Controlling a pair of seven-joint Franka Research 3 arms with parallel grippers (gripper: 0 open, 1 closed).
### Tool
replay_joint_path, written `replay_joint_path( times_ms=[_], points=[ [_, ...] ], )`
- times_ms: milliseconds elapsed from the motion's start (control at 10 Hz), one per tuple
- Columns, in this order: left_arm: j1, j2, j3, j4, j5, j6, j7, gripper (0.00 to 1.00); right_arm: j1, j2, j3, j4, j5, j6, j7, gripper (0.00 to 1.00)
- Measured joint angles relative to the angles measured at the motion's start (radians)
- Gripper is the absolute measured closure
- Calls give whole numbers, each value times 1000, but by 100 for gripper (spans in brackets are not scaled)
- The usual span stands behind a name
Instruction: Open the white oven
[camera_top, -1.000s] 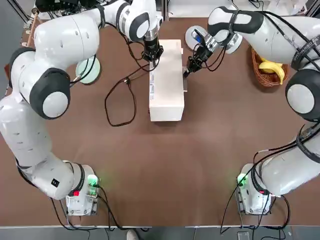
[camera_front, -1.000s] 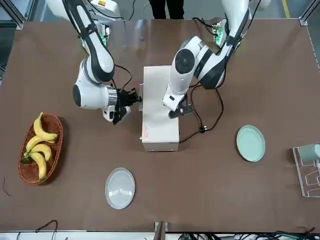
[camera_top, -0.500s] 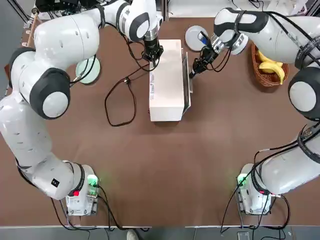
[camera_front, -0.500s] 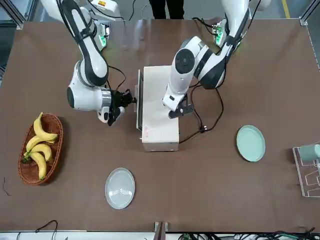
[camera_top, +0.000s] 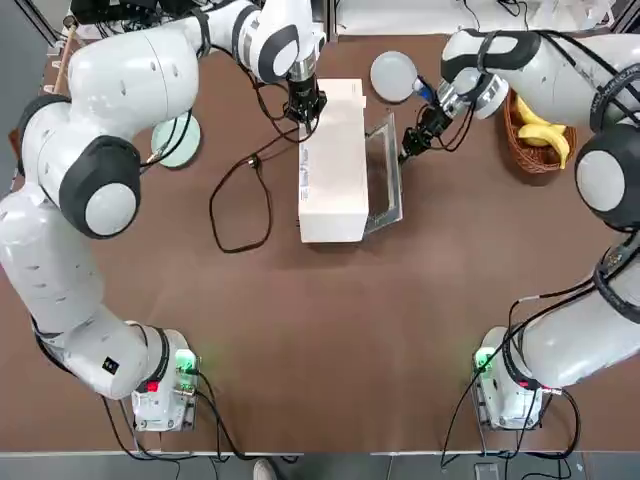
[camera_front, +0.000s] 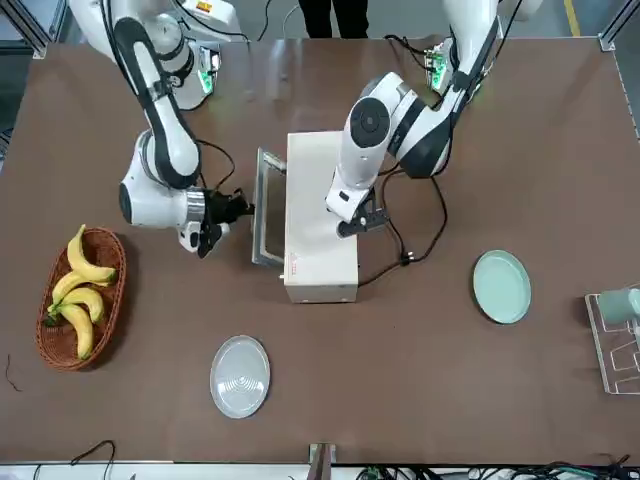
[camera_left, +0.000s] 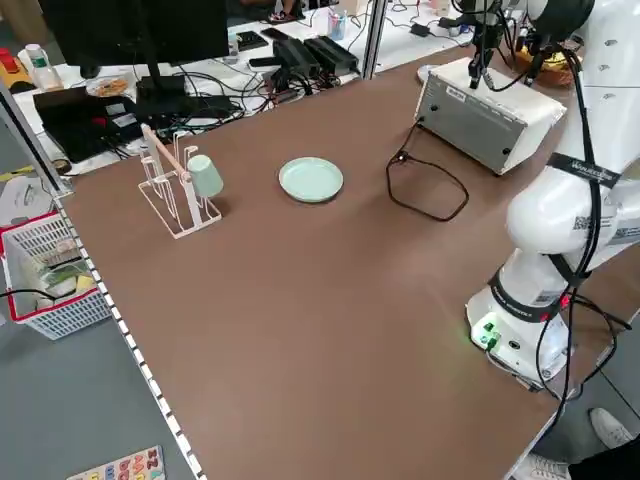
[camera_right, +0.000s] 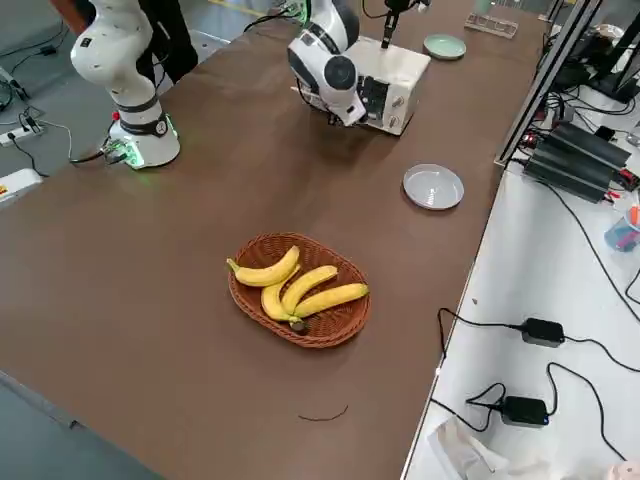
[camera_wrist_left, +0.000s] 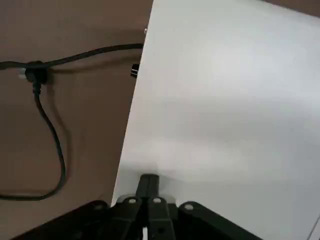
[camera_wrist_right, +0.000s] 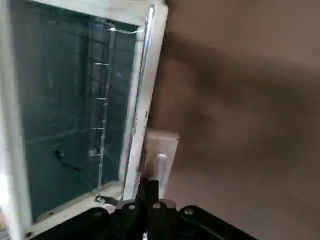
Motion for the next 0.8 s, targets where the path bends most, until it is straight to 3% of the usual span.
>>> replay_joint_path(
  times_ms=[200, 600, 800],
  points=[
    [0, 0, 0, 0, 0, 0, 0, 99, -4, 28, -41, 3, -67, 18, -5, 96],
    [4, -1, 2, 3, 4, 0, 0, 98, -81, 42, -167, 20, -311, 8, -119, 96],
    [23, -25, 5, 20, 8, -7, 0, 86, -158, 45, -189, 80, -480, -8, -147, 96]
  ],
)
